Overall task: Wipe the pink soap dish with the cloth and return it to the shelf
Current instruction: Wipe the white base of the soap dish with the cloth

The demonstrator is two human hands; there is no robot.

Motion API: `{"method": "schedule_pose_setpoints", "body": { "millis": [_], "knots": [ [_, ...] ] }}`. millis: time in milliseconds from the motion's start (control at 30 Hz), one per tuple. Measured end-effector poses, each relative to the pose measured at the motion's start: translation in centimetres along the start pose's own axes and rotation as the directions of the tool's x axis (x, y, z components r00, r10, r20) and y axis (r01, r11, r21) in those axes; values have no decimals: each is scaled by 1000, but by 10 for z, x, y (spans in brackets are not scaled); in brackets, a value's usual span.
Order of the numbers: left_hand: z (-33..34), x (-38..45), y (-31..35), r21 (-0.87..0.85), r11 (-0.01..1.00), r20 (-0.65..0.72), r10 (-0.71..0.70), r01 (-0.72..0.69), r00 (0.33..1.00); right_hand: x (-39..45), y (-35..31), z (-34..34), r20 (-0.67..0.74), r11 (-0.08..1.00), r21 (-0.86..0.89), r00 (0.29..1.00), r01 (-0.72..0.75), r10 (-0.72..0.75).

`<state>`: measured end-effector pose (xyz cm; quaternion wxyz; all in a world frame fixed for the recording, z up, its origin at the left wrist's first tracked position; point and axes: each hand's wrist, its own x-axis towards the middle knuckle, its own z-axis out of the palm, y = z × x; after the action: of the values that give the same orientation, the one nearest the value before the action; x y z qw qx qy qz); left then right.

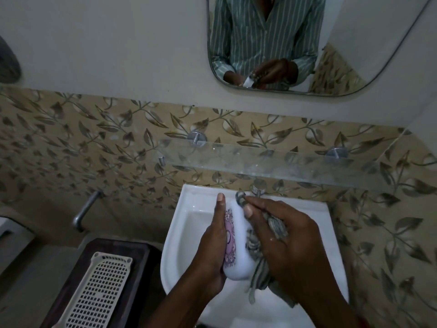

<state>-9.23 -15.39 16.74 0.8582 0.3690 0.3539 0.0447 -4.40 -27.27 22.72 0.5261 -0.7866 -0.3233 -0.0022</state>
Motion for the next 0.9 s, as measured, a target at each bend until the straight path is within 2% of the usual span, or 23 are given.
{"method": "schedule_pose_setpoints", "body": {
  "millis": [133,200,267,367,467,567,633,767,900],
  "knots": [
    [-6,3,8,-103,994,-34,23,-26,999,-27,1,14,30,973,-181,990,141,-138],
    [-11,7,8,-64,997,-72,44,-49,996,-47,4,17,28,952,-227,978,207,-206],
    [-14,7,7,-35,999,-42,32,-33,999,-53,6,14,22,935,-251,968,249,-252],
    [-18,9,3,15,999,46,29,-29,999,-34,4,6,38,936,-266,972,232,-230],
    [-13,6,4,184,976,38,111,-116,993,-7,1,-2,-2,963,-241,992,123,-127],
    [-16,9,5,439,870,-14,255,-223,967,8,3,-7,24,986,-164,1000,19,-15],
    [-19,9,11,556,776,-15,367,-297,930,6,6,-8,72,983,-182,997,8,5],
    [-26,10,17,717,548,98,532,-430,841,-7,12,-7,95,960,-281,995,-14,42],
    [-32,9,0,802,291,286,580,-522,763,-5,13,-6,150,933,-351,988,80,-28]
  ]
}}
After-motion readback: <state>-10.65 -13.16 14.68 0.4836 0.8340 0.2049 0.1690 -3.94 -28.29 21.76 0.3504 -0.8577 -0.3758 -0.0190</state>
